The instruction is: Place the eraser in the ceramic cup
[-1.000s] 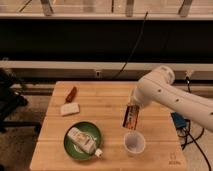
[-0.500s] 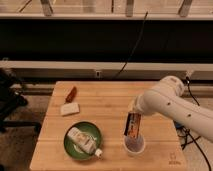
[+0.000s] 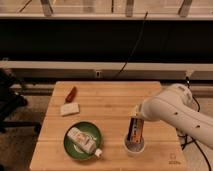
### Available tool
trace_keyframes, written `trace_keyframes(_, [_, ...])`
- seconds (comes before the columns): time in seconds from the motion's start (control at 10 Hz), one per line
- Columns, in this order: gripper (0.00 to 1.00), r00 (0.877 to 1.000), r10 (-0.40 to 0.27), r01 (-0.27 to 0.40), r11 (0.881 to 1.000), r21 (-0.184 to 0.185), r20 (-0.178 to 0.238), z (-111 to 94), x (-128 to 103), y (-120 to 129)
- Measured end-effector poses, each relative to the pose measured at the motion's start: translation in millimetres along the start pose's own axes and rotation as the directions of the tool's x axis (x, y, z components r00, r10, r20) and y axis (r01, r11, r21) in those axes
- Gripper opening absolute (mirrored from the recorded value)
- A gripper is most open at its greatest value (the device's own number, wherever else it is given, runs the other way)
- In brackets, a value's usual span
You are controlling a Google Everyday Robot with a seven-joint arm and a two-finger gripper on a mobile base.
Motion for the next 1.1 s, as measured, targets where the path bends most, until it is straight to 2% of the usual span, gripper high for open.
trace_keyframes(0.5, [0.0, 1.0, 0.012, -0.012, 1.0, 0.001, 0.0, 5, -4, 8])
trace_keyframes(1.1, [0.0, 1.0, 0.012, -0.012, 1.0, 0.008, -0.001, -4, -14, 11])
